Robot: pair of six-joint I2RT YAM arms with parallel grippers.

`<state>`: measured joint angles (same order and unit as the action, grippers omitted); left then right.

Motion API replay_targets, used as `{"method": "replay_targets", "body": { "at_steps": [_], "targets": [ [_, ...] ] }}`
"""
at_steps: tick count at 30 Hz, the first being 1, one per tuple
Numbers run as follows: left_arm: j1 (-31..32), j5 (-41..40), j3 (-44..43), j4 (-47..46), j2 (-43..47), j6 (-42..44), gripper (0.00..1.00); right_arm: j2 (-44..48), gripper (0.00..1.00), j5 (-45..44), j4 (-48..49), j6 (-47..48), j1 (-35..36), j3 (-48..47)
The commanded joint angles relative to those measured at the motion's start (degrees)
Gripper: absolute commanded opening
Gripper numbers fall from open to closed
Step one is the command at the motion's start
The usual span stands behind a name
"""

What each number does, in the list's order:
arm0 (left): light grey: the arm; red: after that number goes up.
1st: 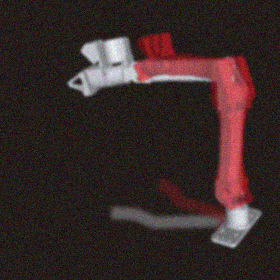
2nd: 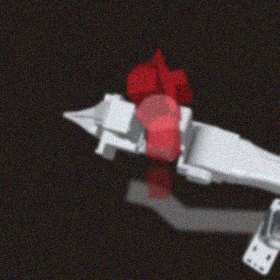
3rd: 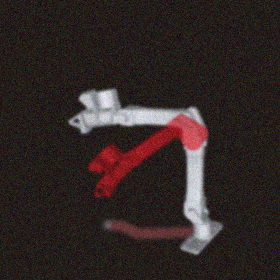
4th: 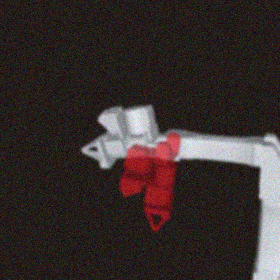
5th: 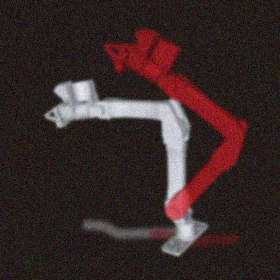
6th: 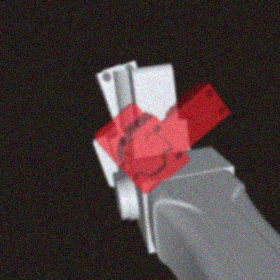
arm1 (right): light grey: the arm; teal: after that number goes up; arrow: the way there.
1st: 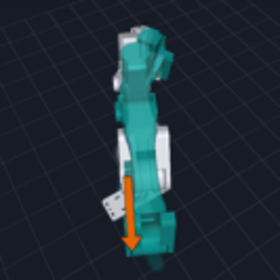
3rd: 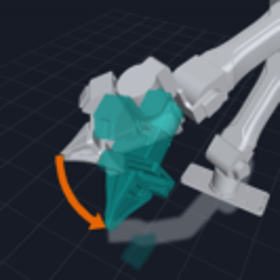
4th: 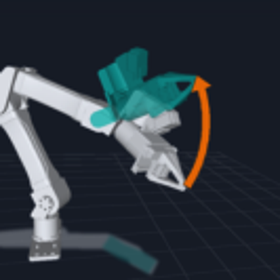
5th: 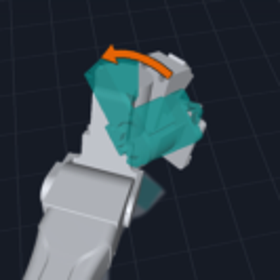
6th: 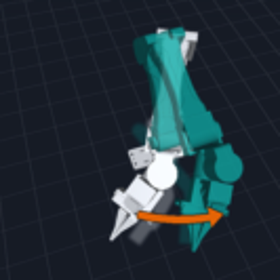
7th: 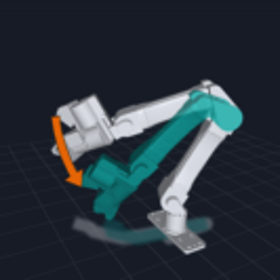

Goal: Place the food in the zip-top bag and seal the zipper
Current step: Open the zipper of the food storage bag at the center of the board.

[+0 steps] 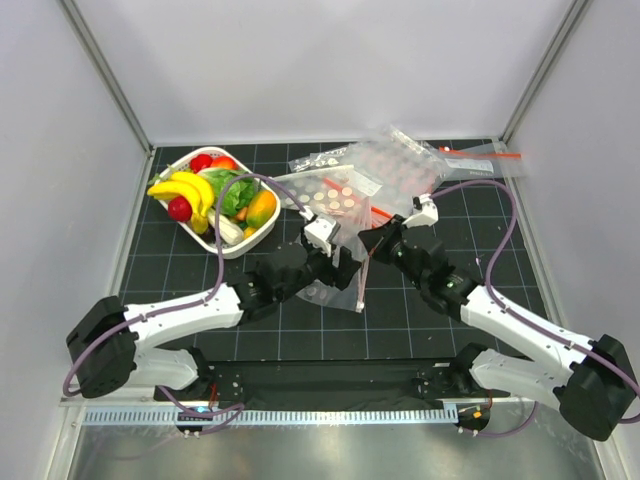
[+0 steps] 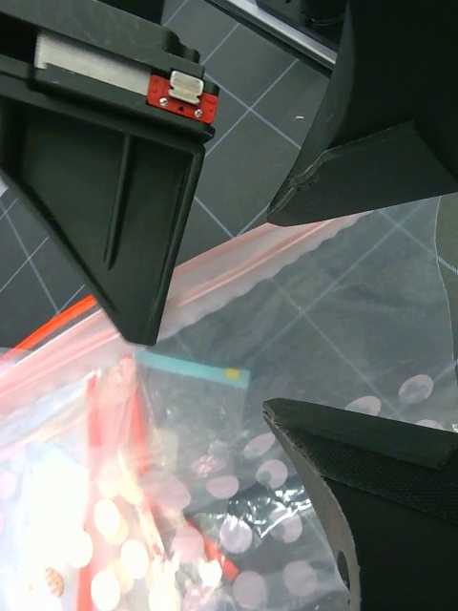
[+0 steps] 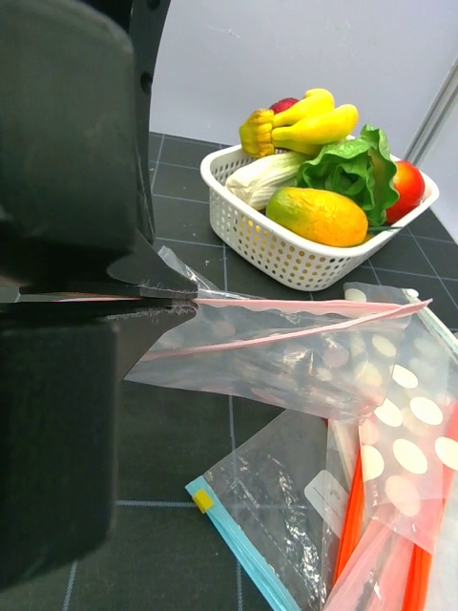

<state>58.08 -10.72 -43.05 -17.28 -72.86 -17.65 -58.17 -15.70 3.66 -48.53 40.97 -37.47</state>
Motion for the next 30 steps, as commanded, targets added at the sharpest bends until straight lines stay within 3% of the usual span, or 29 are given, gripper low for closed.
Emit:
{"method": "replay_targets", "body": {
  "at_steps": [1, 6, 8, 9, 11, 12, 15, 16, 18, 21, 23, 30],
  "targets": [
    [1.24, -2.02, -1.42, -4.87, -1.49, 2.09, 0.77, 1.31, 0.01, -0.29, 3.72, -1.56, 0.78, 0.30],
    [2.03, -3.60, -2.83, -4.78, -3.86, 2.80, 0.76, 1.48, 0.01, 0.06, 4.86, -2.09, 2.09, 0.74],
    [2.30, -4.31, -3.53, -4.43, -4.83, 3.06, 0.70, 1.40, 0.01, 0.15, 5.04, -1.92, 2.45, 0.65],
    [2.38, -4.40, -3.80, -4.26, -5.18, 3.23, 0.56, 1.39, 0.01, 0.23, 5.13, -1.74, 2.62, 0.56],
    [2.73, -6.32, -4.59, -2.59, -5.89, 3.32, 0.42, 1.04, 0.01, 0.32, 5.04, -1.65, 2.80, 0.47],
    [2.74, -7.03, -5.02, -2.15, -5.89, 3.32, 0.29, 0.96, 0.01, 0.24, 4.87, -1.39, 2.80, 0.38],
    [2.74, -9.05, -4.94, -1.53, -5.36, 2.97, 0.14, 1.04, 0.04, 0.06, 4.51, -0.34, 2.89, 0.03],
    [2.74, -9.49, -4.85, -1.44, -5.28, 2.80, 0.10, 1.13, 0.08, 0.23, 4.51, 0.10, 2.80, -0.05],
    [2.74, -11.42, -5.03, -0.31, -5.10, 2.19, 0.00, 1.04, 0.31, 0.50, 4.34, 1.07, 2.80, -0.49],
    [2.74, -15.54, -5.56, 1.36, -5.27, 1.22, 0.00, 0.52, 0.52, 0.85, 3.46, 1.77, 2.80, -1.19],
    [2.74, -17.66, -5.82, 2.07, -5.36, 0.60, 0.00, 0.17, 0.58, 0.41, 3.02, 1.95, 2.80, -1.46],
    [2.56, -22.94, -5.82, 4.09, -4.48, -1.16, 0.00, -0.36, 0.57, -0.91, 1.71, 2.21, 2.80, -2.07]
  ]
}}
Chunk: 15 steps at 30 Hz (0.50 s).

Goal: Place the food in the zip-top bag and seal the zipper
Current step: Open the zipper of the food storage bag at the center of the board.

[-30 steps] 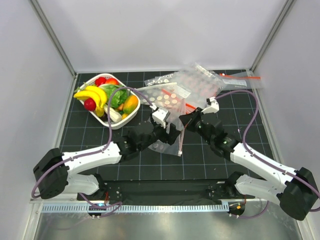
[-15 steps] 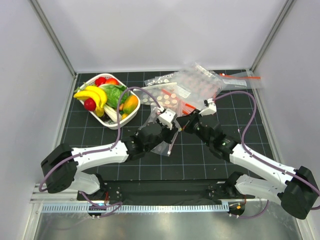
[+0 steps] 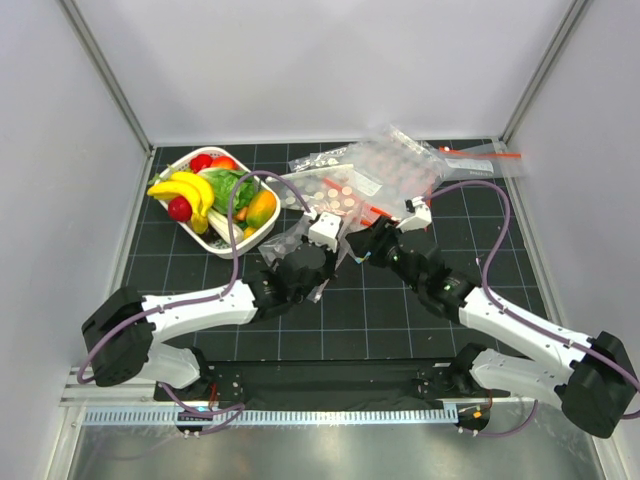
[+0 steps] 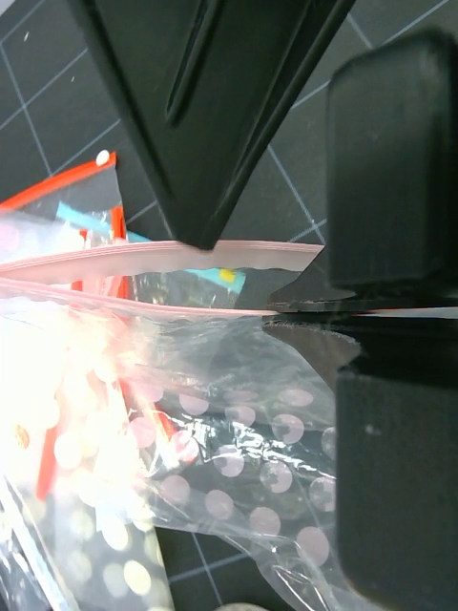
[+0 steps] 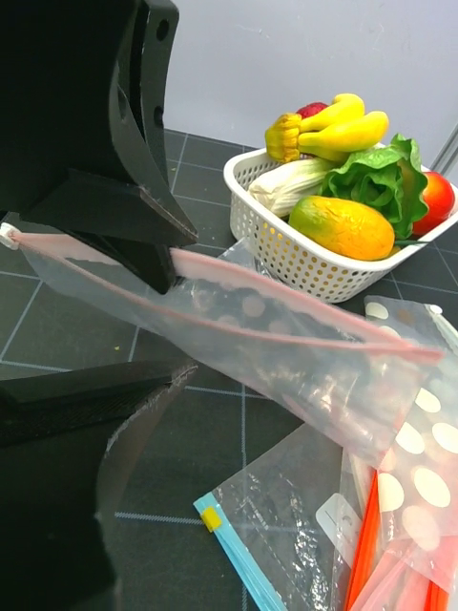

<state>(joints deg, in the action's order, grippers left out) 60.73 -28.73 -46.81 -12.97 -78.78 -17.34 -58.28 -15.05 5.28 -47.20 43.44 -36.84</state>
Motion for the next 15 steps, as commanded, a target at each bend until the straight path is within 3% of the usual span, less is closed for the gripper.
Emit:
{"method": "replay_targets", "body": {
  "at_steps": [1, 15],
  "targets": [
    [-0.17, -5.37, -1.97, -0.04, 1.70, -1.81, 0.00, -0.51, 0.55, -1.65, 0.00, 1.06, 0.33, -2.80],
    [-0.35, -0.80, 0.14, -2.50, 4.60, -1.73, 0.00, -5.97, 0.54, -0.16, 0.17, 1.32, 0.33, -4.47]
  ]
}}
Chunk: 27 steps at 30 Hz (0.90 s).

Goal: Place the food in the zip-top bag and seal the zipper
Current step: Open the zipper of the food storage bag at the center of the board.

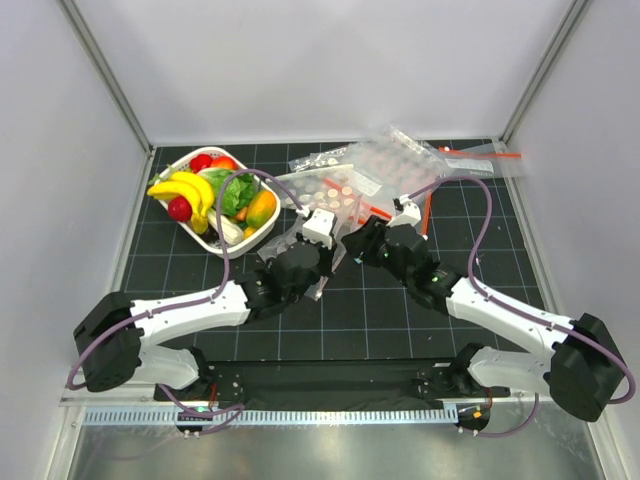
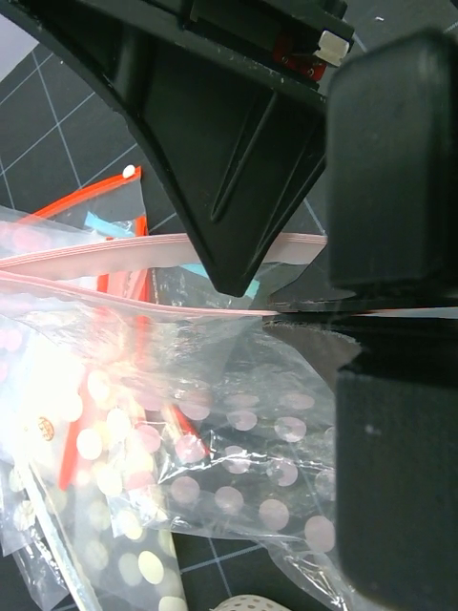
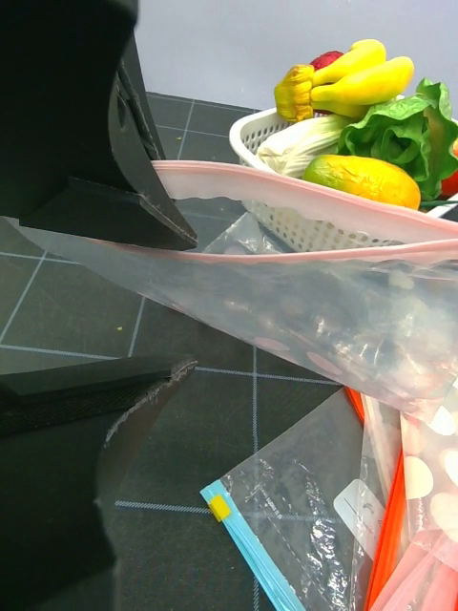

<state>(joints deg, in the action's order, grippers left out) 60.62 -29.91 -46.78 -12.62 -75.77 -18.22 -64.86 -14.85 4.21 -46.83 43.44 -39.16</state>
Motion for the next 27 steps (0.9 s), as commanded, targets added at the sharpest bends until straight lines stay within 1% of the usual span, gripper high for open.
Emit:
{"method": "replay_targets", "body": {
  "at_steps": [1, 2, 6, 7, 9, 10, 11, 12, 13, 14, 15, 16, 17, 18, 20, 21, 23, 25, 27],
  "targets": [
    [-0.24, 0.38, 0.11, -2.93, 1.67, -0.77, 0.00, 0.53, 0.54, -0.61, 1.15, 1.12, 0.33, -2.24],
    [-0.33, 0.38, 0.03, -2.85, 1.68, -0.68, 0.00, 0.44, 0.53, -1.14, 0.63, 1.21, 0.33, -2.33],
    [-0.24, -0.50, 0.29, -2.76, 2.81, -0.42, 0.00, -0.79, 0.36, -2.02, -0.78, 1.39, 0.33, -3.47],
    [-0.24, -0.93, 0.46, -2.67, 3.60, -0.33, 0.00, -1.05, 0.25, -2.11, -1.04, 1.39, 0.33, -3.64],
    [-0.15, -1.03, 0.38, -2.23, 4.48, 0.37, 0.00, -1.06, 0.14, -2.37, -2.62, 2.53, 0.33, -5.13],
    [0.28, -1.29, 0.20, -1.88, 5.01, 0.90, 0.00, -0.36, 0.02, -3.16, -3.84, 3.84, 0.33, -6.53],
    [0.55, -1.55, -0.06, -1.18, 5.62, 1.69, 0.00, -0.01, 0.01, -4.04, -9.69, 5.50, 0.33, -8.20],
    [0.99, -1.55, -0.93, -0.92, 5.80, 1.78, 0.00, 0.61, 0.01, -6.22, -12.35, 9.52, 0.33, -12.04],
    [1.17, -1.21, -1.37, -0.56, 5.98, 1.70, 0.00, 1.48, 0.01, -7.81, -15.17, 11.56, 0.24, -14.17],
    [1.17, 0.54, -1.81, -1.00, 6.07, 0.82, 0.00, 1.93, 0.01, -9.74, -21.81, 13.76, 0.33, -18.63],
    [1.17, 1.34, -2.08, -1.70, 6.16, -0.23, 0.00, 2.54, 0.01, -14.80, -24.74, 16.13, 0.33, -20.42],
    [1.17, 2.30, -2.52, -2.83, 5.90, -1.37, 0.00, 3.33, 0.01, -16.51, -26.60, 17.89, 0.33, -21.83],
    [1.17, 5.10, -2.52, -4.24, 5.63, -2.69, 0.00, 5.34, 0.01, -18.18, -29.32, 19.13, 0.24, -22.88],
    [1.17, 6.34, -2.70, -7.56, 4.50, -5.66, 0.00, 6.40, 0.01, -19.85, -30.74, 19.75, 0.33, -24.72],
    [1.17, 8.37, -4.62, -8.99, 2.91, -9.62, 0.00, 9.30, 0.01, -22.06, -32.50, 21.86, 0.33, -25.79],
    [1.17, 9.68, -5.68, -9.35, 1.08, -13.30, 0.00, 11.40, 0.01, -22.58, -33.29, 22.65, 0.33, -27.19],
    [1.17, 11.10, -8.13, -11.80, -0.51, -16.83, 0.00, 12.82, 0.01, -25.13, -36.18, 24.06, 0.33, -29.12],
    [1.08, 13.21, -9.28, -15.13, -3.32, -21.22, 0.00, 13.09, 0.01, -26.19, -38.12, 24.85, 0.33, -31.85],
    [0.90, 14.87, -10.17, -16.73, -5.17, -23.34, 0.00, 11.44, 0.01, -25.50, -39.27, 25.38, 0.24, -32.82]
  ]
}}
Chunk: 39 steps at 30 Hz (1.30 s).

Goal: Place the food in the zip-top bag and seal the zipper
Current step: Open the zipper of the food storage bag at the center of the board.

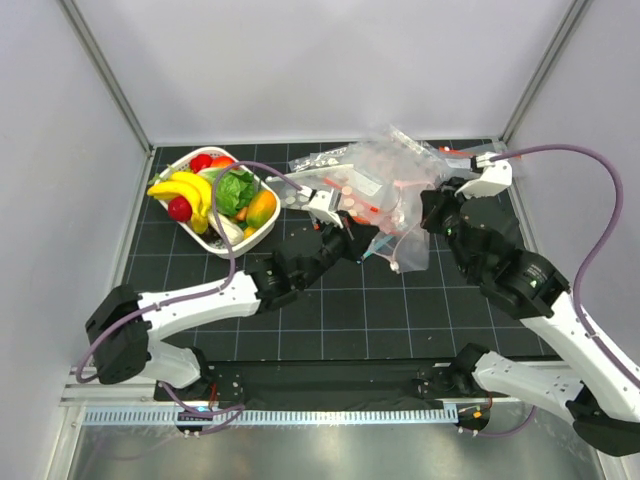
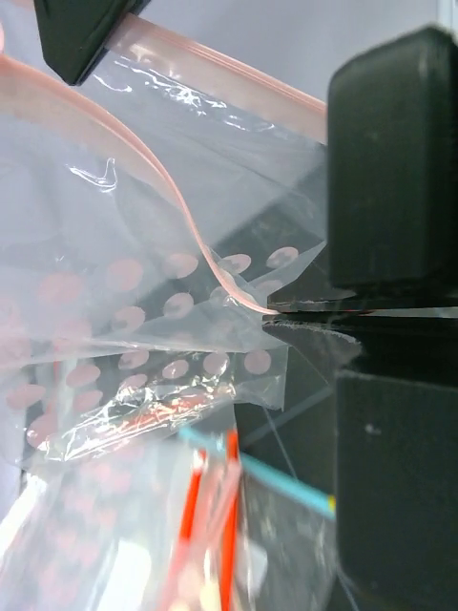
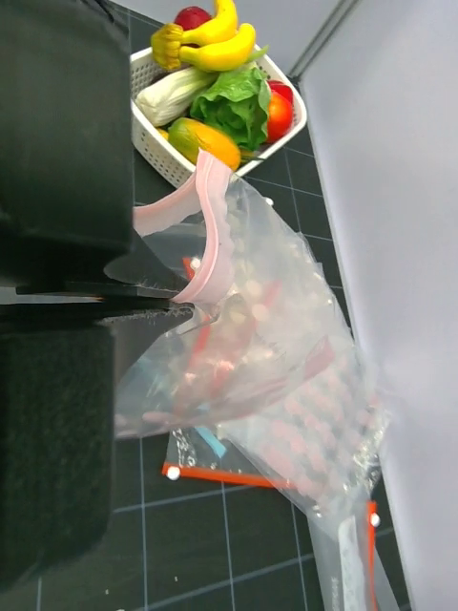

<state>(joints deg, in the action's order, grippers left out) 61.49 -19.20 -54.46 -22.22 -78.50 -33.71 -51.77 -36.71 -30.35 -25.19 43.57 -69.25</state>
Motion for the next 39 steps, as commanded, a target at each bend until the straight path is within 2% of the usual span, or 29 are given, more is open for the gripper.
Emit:
{"method": "replay_targets", "body": {
  "at_steps": [1, 5, 6, 12, 16, 18, 19, 21, 22, 25, 30, 33, 35, 36, 39],
  "targets": [
    [-0.15, 5.39, -2.50, -7.49, -3.84, -9.16, 0.00, -2.71, 0.01, -2.85, -4.81, 3.83, 0.20, -2.55],
    [-2.69, 6.02, 0.92, -8.01, -4.47, -11.02, 0.00, -10.53, 0.01, 1.55, -4.98, 3.48, 0.64, -2.90],
    [-4.44, 5.58, 4.15, -8.54, -4.21, -11.28, 0.00, -12.46, 0.01, 2.16, -4.81, 3.48, 1.42, -2.99],
    [-8.32, -1.53, 12.88, -6.27, 0.35, -10.85, 0.01, -21.53, 0.01, 4.27, 0.46, 2.78, 5.38, -1.51],
    [-8.32, -7.24, 14.64, 2.60, 5.37, -9.44, 0.18, -22.06, 0.01, 9.09, 7.13, 1.82, 5.73, 2.71],
    [-8.32, -10.92, 15.60, 5.16, 8.08, -8.04, 0.23, -22.58, 0.01, 10.42, 9.95, 1.29, 5.73, 4.30],
    [-8.32, -12.08, 16.22, 6.12, 8.88, -7.69, 0.32, -22.94, 0.01, 11.56, 10.39, 0.94, 5.73, 4.48],
    [-8.32, -15.15, 18.85, 5.96, 11.25, -6.63, 0.39, -24.25, 0.01, 12.27, 11.01, 0.84, 5.73, 4.39],
    [-8.41, -15.77, 19.64, 5.35, 11.87, -6.28, 0.46, -24.61, 0.01, 12.54, 11.01, 0.76, 5.73, 4.39],
    [-8.41, -16.48, 19.57, 5.51, 12.06, -2.78, 0.57, -25.84, 0.01, 13.07, 11.19, 0.58, 5.73, 4.39],
    [-8.41, -14.82, 14.48, 9.12, 8.19, 0.75, 0.63, -26.98, 0.01, 14.64, 11.63, 0.32, 5.82, 4.39],
    [-8.41, -13.32, 13.07, 8.95, 5.73, 1.02, 0.64, -27.25, 0.01, 15.08, 12.07, 0.23, 6.17, 4.65],
    [-8.41, -13.84, 12.27, 8.95, 3.46, 1.98, 0.59, -27.33, 0.02, 15.18, 12.07, 0.23, 6.35, 4.83],
    [-8.41, -14.02, 11.83, 8.95, 2.57, 2.33, 0.54, -27.33, 0.02, 15.09, 11.98, 0.32, 6.35, 4.83],
    [-8.41, -14.20, 9.90, 9.91, -0.33, 3.04, 0.24, -28.12, 0.05, 13.95, 11.19, 0.40, 6.70, 4.48]
  ]
}}
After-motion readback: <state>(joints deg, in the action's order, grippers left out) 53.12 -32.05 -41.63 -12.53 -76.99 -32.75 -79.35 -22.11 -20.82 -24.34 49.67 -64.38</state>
